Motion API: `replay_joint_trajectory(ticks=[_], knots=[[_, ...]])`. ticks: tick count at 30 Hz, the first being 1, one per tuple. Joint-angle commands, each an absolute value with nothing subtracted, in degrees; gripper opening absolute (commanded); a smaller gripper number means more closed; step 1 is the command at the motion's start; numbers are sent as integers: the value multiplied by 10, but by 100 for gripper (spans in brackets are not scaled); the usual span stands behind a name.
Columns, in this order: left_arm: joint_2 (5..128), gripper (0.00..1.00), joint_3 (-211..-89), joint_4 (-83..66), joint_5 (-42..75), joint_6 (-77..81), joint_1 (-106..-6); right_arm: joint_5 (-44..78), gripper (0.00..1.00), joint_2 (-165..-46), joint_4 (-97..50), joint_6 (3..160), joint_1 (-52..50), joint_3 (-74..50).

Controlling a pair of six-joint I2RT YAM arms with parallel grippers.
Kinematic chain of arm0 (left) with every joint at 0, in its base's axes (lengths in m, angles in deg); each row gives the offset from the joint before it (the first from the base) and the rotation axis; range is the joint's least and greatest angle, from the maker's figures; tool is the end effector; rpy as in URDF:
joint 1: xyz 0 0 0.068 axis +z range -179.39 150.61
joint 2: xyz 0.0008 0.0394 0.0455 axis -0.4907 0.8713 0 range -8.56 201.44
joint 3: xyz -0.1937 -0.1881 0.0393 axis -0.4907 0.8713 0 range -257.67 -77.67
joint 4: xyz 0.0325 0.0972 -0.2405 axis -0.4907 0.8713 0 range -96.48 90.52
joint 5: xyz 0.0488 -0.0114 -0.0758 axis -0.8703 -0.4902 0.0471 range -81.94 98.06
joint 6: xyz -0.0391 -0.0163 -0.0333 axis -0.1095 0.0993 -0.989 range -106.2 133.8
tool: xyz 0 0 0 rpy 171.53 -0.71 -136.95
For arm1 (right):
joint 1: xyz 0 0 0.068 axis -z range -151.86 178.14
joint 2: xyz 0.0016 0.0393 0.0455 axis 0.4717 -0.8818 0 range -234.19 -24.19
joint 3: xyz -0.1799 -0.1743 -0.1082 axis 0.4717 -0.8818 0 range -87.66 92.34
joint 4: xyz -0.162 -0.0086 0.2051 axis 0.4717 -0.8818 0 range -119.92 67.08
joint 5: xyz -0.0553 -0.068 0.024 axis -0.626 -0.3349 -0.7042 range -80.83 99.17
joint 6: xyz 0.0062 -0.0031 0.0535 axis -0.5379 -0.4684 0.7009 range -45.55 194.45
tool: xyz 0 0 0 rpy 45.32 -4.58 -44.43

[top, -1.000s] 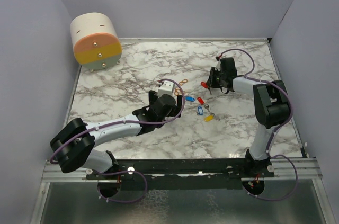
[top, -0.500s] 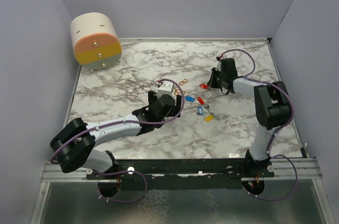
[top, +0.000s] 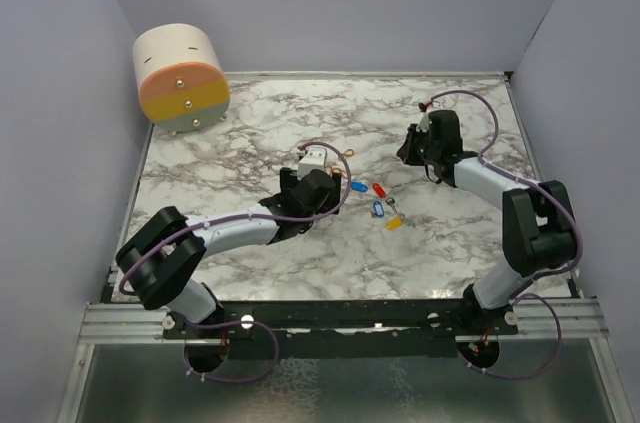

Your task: Put the keys on the keyring

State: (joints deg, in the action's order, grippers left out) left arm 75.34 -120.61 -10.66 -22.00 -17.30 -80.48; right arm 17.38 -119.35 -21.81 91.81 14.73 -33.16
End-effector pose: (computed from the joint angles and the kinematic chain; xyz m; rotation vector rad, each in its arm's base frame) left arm 0.2024 -0.2225 0.1980 0.0866 2.1253 -0.2677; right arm 0.3421 0.0868 0.1928 0.0015 2.2919 0.4449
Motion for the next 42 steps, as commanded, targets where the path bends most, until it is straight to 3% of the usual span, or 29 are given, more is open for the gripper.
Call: replay_joint_trajectory(ticks=[1,10,42], knots=[[814,98,-1251,-105,-207,-194,-784,178,1,-1149,-200,916,134,-349],[903,91,-1308,-58,-190,-233,-782,183,1,-1097,-210,912,118,-369],[932,90,-1310,-41,-121,-254,-812,185,1,-1061,-213,916,118,-377]])
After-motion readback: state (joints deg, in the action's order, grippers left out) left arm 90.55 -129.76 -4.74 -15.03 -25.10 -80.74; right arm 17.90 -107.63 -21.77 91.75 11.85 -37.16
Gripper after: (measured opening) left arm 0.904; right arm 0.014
